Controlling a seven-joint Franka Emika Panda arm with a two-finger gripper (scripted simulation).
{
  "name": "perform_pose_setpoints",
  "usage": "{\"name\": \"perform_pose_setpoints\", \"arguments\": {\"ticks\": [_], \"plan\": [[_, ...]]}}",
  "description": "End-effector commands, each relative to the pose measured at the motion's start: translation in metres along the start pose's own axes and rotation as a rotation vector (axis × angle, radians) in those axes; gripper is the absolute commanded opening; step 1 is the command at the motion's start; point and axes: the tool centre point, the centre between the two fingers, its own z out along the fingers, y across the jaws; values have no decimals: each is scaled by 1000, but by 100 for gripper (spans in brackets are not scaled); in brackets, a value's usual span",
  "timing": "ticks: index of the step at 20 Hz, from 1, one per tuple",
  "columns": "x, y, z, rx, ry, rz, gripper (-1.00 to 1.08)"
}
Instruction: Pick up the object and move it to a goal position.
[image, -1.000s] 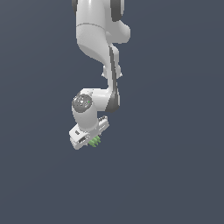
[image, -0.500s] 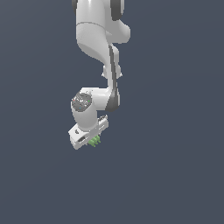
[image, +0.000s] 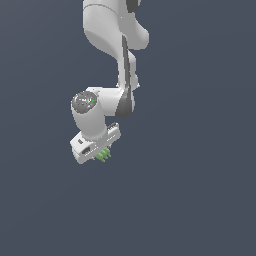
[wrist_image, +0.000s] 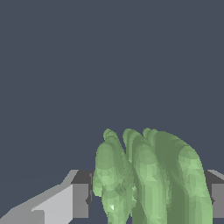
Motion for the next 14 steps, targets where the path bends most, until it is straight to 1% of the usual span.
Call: {"name": "perform_pose_setpoints", "arguments": {"ticks": [1,10,14], "plan": [[-7,3,-23,-1,1,0,-100],[-35,16,-121,-1,1,0,-100],[-45,21,-159,-1,2,-1,-100]]}}
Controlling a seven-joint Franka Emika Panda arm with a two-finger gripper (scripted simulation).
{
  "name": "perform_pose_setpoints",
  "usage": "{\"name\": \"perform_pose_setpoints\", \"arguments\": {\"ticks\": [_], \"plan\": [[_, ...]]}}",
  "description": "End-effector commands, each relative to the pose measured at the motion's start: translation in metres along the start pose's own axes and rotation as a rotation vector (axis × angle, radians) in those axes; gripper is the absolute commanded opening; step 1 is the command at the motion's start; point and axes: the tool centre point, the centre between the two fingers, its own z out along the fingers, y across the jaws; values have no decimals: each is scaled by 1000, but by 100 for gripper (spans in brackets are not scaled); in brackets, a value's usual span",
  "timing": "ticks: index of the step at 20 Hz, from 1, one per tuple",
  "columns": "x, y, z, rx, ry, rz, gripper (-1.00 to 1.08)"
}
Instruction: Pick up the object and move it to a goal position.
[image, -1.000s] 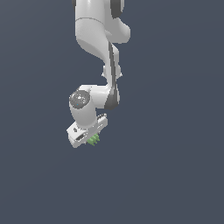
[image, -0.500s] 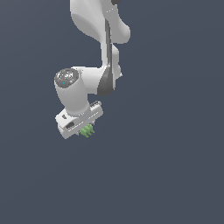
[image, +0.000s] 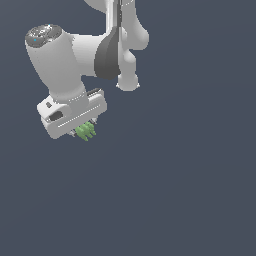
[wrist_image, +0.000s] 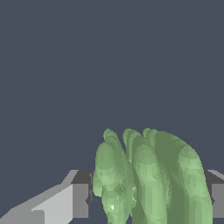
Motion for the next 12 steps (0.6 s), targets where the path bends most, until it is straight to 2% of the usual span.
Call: {"name": "perform_pose_setpoints", "arguments": {"ticks": [1,6,12], "plan": [[-6,3,-22,2,0,-1,-100],[-14,8,-54,2,0,-1,-100],[-19,12,-71,1,-1,0,-100]]}}
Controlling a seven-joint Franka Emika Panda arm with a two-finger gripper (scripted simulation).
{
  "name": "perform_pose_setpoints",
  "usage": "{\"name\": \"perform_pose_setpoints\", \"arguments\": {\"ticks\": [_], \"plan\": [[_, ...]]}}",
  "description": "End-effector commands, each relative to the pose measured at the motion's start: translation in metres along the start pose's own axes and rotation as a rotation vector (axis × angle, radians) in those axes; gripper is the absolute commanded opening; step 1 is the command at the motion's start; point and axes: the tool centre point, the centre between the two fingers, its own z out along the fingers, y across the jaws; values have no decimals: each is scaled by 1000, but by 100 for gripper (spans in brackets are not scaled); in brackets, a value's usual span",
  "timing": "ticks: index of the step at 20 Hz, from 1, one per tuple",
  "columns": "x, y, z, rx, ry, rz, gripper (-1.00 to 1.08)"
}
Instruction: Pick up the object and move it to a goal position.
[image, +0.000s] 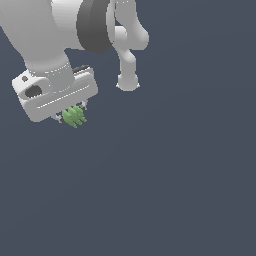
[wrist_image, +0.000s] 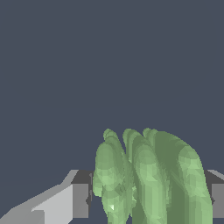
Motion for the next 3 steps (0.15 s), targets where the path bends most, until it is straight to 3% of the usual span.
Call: {"name": "perform_pose_setpoints", "arguments": {"ticks": [1,3], "plan": [[-1,1,-4,1,-1,0,-100],[-1,1,-4,1,-1,0,-100]]}}
